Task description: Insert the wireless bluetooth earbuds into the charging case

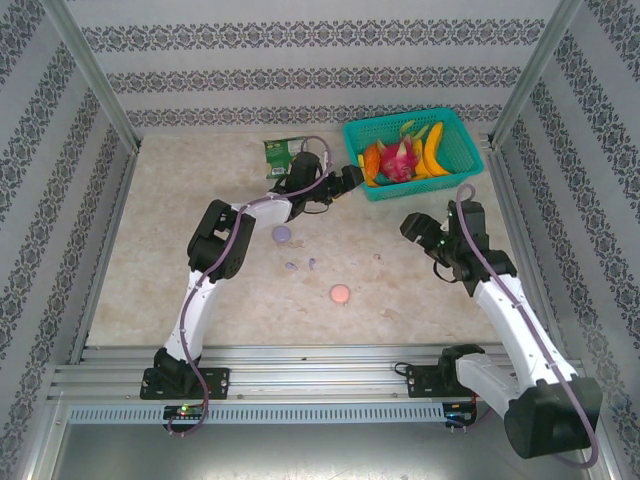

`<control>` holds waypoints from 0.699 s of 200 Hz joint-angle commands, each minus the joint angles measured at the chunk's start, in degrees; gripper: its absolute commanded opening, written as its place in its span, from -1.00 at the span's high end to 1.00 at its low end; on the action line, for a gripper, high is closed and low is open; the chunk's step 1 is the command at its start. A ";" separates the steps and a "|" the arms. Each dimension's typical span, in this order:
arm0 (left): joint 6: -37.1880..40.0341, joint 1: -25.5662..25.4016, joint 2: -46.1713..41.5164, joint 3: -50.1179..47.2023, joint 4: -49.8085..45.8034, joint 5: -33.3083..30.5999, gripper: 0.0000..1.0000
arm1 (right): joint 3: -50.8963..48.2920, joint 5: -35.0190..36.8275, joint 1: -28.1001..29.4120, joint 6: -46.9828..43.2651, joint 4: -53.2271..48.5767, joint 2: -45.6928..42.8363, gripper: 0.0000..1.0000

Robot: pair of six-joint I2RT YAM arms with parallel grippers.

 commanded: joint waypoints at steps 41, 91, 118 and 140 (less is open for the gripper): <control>5.62 -0.22 6.26 18.04 -13.57 0.62 -1.00 | 3.19 -1.58 -0.57 -0.98 4.18 5.41 -0.67; 2.62 -0.53 16.60 37.07 -17.78 1.19 -1.00 | 2.36 -1.14 -0.61 -1.43 3.84 5.81 -0.66; -1.63 -0.99 24.08 49.63 -16.51 -0.51 -1.00 | 2.33 -0.62 -0.70 -1.89 2.03 4.36 -0.67; -5.13 -1.23 27.42 53.58 -12.24 -3.00 -1.00 | 2.04 0.16 -0.98 -2.16 0.79 2.48 -0.67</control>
